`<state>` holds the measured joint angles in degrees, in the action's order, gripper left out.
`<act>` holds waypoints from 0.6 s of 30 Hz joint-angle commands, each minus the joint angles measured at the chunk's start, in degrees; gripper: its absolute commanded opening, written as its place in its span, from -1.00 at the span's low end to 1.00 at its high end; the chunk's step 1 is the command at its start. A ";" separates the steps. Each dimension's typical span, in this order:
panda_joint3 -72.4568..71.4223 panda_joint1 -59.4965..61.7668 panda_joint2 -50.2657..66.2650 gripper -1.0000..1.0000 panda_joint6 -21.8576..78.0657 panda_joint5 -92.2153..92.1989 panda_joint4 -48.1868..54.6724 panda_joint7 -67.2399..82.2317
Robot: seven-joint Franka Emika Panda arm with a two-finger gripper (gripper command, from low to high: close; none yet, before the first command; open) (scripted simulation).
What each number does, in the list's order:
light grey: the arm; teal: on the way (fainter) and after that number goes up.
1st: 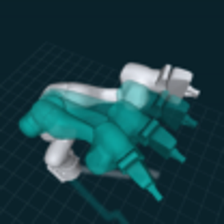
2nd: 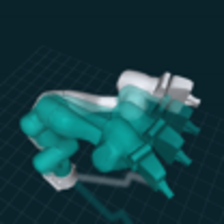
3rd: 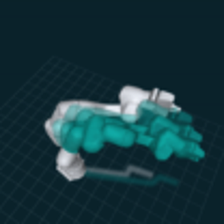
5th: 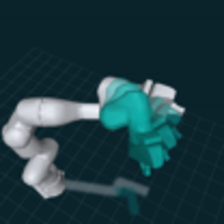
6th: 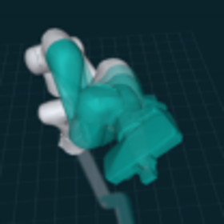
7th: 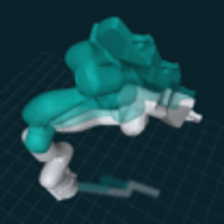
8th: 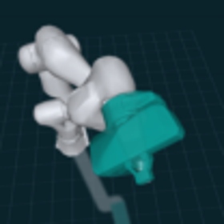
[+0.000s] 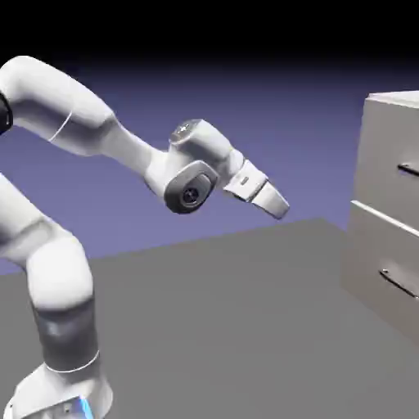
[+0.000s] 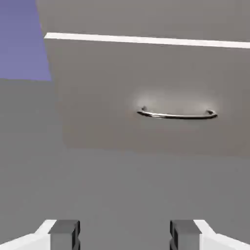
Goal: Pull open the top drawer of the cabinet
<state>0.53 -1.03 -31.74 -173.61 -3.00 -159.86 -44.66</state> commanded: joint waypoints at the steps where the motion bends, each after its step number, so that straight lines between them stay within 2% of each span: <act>1: 0.44 -0.28 0.77 0.00 0.33 -2.50 0.95 -1.83; 18: 7.94 -5.05 13.76 0.00 5.89 -44.86 17.05 -32.83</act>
<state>8.47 -6.07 -17.98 -167.72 -47.86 -142.81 -77.48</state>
